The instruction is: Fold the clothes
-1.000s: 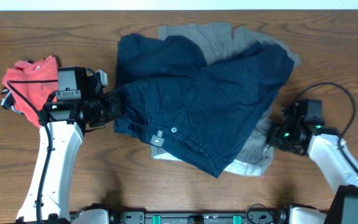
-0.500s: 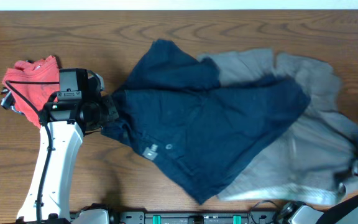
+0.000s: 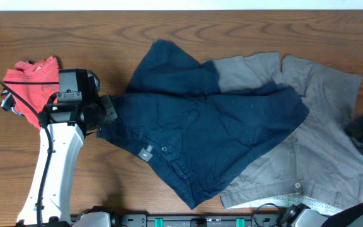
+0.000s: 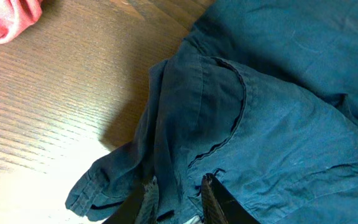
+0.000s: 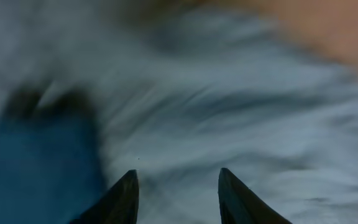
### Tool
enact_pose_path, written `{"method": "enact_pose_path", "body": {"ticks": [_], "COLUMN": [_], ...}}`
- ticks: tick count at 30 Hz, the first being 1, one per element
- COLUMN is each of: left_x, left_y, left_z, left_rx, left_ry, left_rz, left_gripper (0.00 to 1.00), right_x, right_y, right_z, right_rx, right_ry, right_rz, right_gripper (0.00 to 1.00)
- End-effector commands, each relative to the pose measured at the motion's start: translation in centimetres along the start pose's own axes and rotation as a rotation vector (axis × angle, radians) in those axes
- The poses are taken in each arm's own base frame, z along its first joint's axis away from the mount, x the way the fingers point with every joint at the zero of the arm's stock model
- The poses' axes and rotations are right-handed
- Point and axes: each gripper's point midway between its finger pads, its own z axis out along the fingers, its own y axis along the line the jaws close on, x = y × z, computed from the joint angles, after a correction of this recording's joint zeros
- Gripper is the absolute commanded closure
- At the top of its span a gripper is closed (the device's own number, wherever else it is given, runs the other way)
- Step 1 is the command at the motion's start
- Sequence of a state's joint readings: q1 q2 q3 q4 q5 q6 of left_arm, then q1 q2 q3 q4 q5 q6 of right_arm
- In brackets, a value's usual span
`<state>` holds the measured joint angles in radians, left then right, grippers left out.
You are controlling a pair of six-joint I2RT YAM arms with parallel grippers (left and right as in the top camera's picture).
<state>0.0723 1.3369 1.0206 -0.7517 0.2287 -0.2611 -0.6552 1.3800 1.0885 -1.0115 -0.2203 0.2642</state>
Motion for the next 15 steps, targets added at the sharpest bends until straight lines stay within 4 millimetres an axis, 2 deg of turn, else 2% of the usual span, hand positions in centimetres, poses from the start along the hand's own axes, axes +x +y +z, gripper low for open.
{"method": "enact_pose_path", "body": {"ticks": [1,4,7,11,15], "left_x": [-1.0,-1.0,-1.0,-1.0,-1.0], "left_y": [-0.1,-0.1,-0.1,-0.1,-0.1], "left_z": [-1.0,-1.0,-1.0,-1.0,-1.0], "left_rx": [-0.001,-0.002,-0.002,-0.002,-0.002], "left_ry": [-0.044,-0.042,-0.041,-0.040,-0.040], "left_rz": [0.008,0.007,0.007,0.007,0.000], "left_gripper": [0.74,0.75,0.74,0.74,0.74], "right_x": [4.5,7.7,9.6,10.6,10.9], "right_y": [4.3,4.6,3.0,2.2,1.6], "right_z": [1.5,3.6,6.2,8.8,10.8], "right_rx": [-0.163,-0.139,-0.031,-0.010,-0.024], "right_ry": [0.142,0.217,0.225,0.191,0.139], "right_rz": [-0.239,-0.293,-0.288,-0.320,-0.331], "right_gripper": [0.57,0.54,0.50,0.47,0.43]}}
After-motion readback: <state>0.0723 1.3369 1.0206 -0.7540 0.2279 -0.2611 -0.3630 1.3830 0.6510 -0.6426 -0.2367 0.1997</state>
